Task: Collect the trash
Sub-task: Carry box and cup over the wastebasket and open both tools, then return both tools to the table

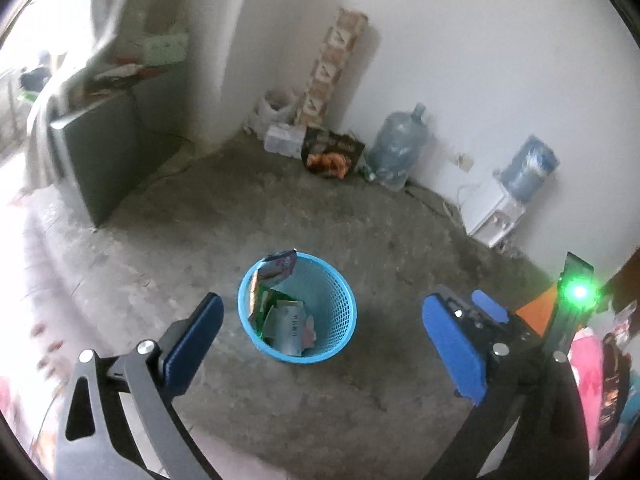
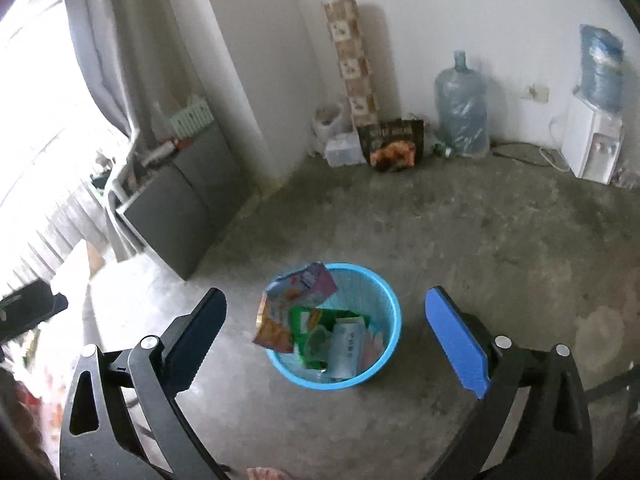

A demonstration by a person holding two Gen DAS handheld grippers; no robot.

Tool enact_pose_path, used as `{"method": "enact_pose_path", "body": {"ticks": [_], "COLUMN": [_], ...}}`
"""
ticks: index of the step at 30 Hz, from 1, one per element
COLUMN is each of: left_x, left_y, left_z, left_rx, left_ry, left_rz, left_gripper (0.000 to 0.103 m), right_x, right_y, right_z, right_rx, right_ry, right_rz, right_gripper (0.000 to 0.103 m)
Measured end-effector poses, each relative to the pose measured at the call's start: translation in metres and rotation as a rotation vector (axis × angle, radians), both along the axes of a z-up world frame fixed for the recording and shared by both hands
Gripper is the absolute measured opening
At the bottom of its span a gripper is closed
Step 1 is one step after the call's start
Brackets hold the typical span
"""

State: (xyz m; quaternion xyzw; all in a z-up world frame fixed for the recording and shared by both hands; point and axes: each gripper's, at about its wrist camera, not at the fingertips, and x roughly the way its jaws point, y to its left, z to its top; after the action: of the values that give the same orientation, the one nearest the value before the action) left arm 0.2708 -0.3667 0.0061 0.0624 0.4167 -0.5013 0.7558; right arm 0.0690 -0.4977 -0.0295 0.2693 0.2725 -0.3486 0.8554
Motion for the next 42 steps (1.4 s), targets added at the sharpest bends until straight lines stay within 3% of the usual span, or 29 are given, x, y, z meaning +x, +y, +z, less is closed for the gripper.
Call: {"method": "enact_pose_path", "body": {"ticks": [6, 8, 11, 17, 23, 26, 34, 39, 42], "left_x": [-0.005, -0.005, -0.007, -0.024, -0.042, -0.053, -0.067, -0.06, -0.05], "left_y": [0.096, 0.122, 0.17, 0.262, 0.341, 0.371, 0.433, 0.443, 0.448], "left_z": [0.034, 0.041, 0.043, 0.049, 0.051, 0.054, 0.052, 0.045, 0.046], "left_rx": [-0.059, -0.082, -0.114, -0.206, -0.311, -0.321, -0.25, -0.181, -0.192], "left_ry": [-0.084, -0.083, -0.077, -0.116, -0.077, -0.113, -0.246, -0.318, -0.321], "left_rz": [0.144, 0.19, 0.277, 0.389, 0.433, 0.483, 0.616, 0.649, 0.649], "left_gripper": [0.098, 0.098, 0.098, 0.098, 0.098, 0.098, 0.098, 0.098, 0.098], "right_x": [-0.022, -0.02, -0.01, 0.012, 0.026, 0.04, 0.083, 0.107, 0.125], "right_y": [0.038, 0.05, 0.074, 0.133, 0.179, 0.197, 0.251, 0.274, 0.287], "right_z": [0.039, 0.045, 0.058, 0.076, 0.09, 0.094, 0.091, 0.087, 0.083], "right_rx": [-0.028, -0.049, -0.087, -0.309, -0.349, -0.386, -0.272, -0.193, -0.132], "right_ry": [-0.177, -0.173, -0.153, -0.109, -0.143, -0.138, -0.074, -0.061, -0.052], "right_rz": [0.05, 0.071, 0.19, 0.376, 0.554, 0.621, 0.818, 0.9, 0.962], "right_gripper": [0.096, 0.096, 0.096, 0.096, 0.096, 0.096, 0.096, 0.096, 0.093]}}
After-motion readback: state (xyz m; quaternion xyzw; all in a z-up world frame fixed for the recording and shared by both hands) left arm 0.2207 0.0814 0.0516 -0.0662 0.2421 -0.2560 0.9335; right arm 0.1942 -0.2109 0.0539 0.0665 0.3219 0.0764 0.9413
